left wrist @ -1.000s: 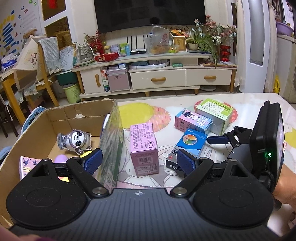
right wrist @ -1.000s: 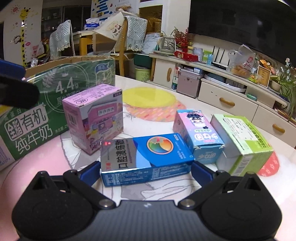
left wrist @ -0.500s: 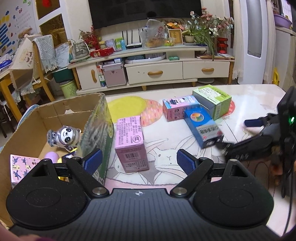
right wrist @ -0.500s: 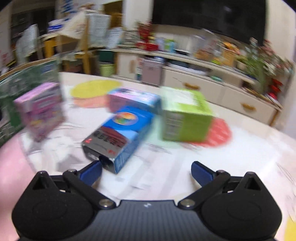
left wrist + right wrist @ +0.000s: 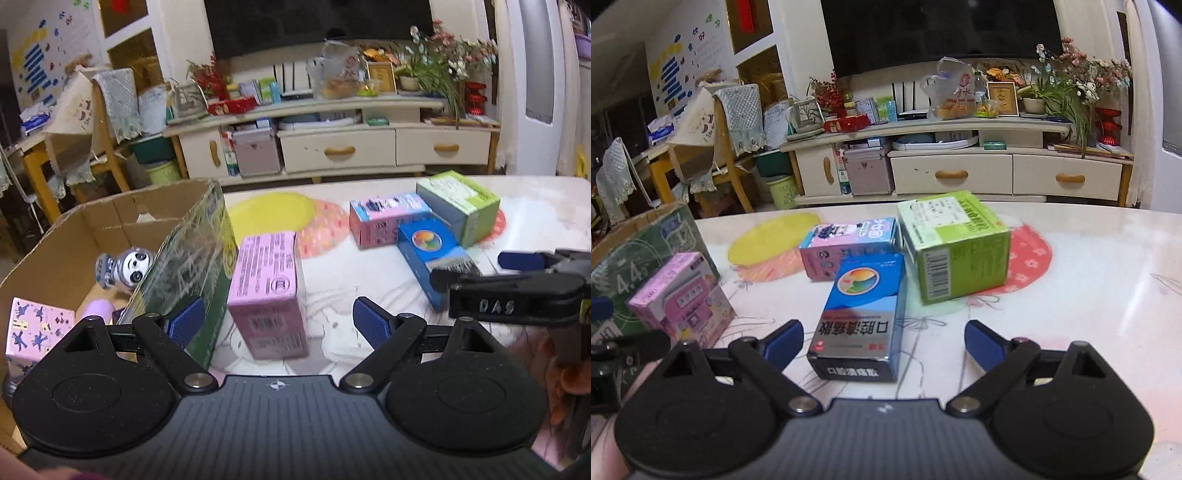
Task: Organize rigid objects
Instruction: 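Move left tool to pink milk carton while right tool reaches blue mouthwash box, then close left gripper on pink carton while right gripper closes on blue box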
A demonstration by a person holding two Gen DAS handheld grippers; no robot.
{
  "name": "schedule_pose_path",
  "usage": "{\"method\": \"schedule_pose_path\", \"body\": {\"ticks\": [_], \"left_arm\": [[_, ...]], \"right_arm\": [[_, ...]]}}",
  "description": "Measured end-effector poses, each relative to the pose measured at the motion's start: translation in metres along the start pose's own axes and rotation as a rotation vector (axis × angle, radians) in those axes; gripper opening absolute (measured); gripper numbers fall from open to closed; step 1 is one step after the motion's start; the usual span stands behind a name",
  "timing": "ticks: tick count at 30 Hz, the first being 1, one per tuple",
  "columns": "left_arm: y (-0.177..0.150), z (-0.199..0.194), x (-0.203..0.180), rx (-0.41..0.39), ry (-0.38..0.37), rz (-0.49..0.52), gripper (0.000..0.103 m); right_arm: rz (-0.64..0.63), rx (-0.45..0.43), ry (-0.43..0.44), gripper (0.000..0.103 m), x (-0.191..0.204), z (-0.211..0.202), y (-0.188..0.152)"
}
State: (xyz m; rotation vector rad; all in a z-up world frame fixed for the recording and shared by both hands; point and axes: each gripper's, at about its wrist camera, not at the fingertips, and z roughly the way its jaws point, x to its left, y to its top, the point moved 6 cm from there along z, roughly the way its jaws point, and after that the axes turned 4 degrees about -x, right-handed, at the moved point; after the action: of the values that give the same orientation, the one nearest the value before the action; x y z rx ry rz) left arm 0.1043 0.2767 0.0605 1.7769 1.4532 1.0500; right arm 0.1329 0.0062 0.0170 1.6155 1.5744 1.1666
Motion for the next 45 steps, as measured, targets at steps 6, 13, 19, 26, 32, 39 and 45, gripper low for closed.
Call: {"method": "schedule_pose_path", "body": {"ticks": [6, 13, 19, 26, 32, 39, 45], "left_arm": [[0.003, 0.012, -0.006, -0.043, 0.034, 0.012, 0.103], [-0.001, 0.019, -0.015, -0.037, 0.028, 0.024, 0.103], [-0.001, 0.038, -0.010, 0.008, 0.006, -0.042, 0.103], [-0.003, 0.050, -0.013, 0.026, 0.005, -0.054, 0.103], [0.000, 0.055, -0.004, 0.041, 0.038, -0.095, 0.078], [-0.002, 0.051, 0.001, 0.075, 0.048, -0.162, 0.056], [-0.005, 0.042, -0.010, 0.072, 0.042, -0.127, 0.056]], "right_arm": [[-0.032, 0.004, -0.009, 0.088, 0.001, 0.008, -0.002], [-0.029, 0.030, 0.001, 0.089, -0.001, 0.014, -0.003], [-0.040, 0.038, -0.010, 0.091, -0.003, 0.017, -0.001], [-0.045, 0.034, -0.016, 0.086, -0.002, 0.019, 0.001], [-0.061, 0.026, -0.014, 0.056, 0.000, 0.019, 0.003], [-0.053, 0.021, -0.005, 0.051, -0.002, 0.017, 0.001], [-0.073, 0.023, -0.010, 0.051, 0.000, 0.010, -0.002]]}}
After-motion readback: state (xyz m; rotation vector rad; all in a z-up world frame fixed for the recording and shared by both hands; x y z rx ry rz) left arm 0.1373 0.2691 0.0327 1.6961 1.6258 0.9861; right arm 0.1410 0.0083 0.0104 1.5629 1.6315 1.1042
